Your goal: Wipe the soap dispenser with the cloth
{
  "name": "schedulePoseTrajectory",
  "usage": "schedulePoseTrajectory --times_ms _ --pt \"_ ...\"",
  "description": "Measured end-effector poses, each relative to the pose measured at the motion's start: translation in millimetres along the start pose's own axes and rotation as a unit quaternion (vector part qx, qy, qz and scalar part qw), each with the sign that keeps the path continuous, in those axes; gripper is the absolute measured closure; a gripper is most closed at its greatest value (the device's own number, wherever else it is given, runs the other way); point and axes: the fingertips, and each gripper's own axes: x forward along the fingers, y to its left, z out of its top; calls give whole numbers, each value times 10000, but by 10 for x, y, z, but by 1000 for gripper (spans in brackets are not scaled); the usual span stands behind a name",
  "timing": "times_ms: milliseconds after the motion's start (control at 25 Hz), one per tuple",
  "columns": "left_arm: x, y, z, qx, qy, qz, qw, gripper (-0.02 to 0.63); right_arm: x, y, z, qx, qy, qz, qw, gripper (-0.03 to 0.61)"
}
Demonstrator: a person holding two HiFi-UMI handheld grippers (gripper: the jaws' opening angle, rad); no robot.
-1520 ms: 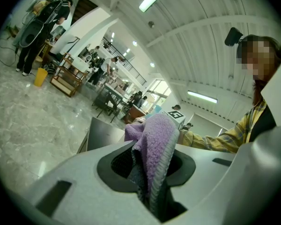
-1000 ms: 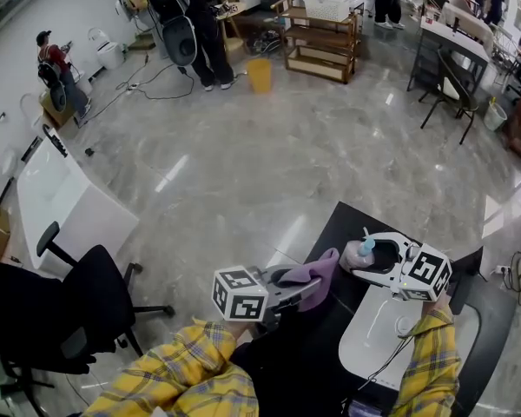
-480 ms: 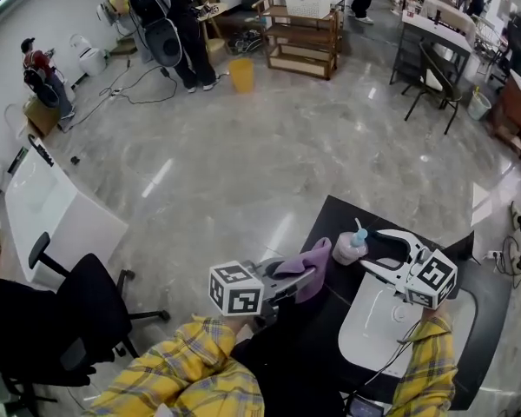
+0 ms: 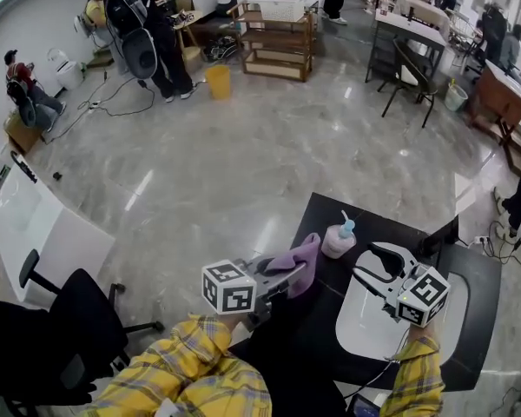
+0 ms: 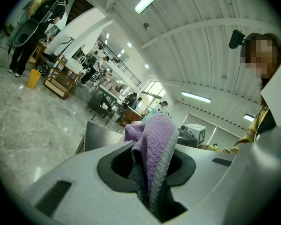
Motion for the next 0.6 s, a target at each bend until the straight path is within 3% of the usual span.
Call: schedulePoseTrajectory --times_ms 280,600 --pt "-43 -85 -78 76 78 -145 9998 526 -65 225 -192 378 220 -660 9969 354" --pt "-145 -199 -184 109 150 -273 9995 526 -295 326 -262 1146 -261 -1572 9806 377"
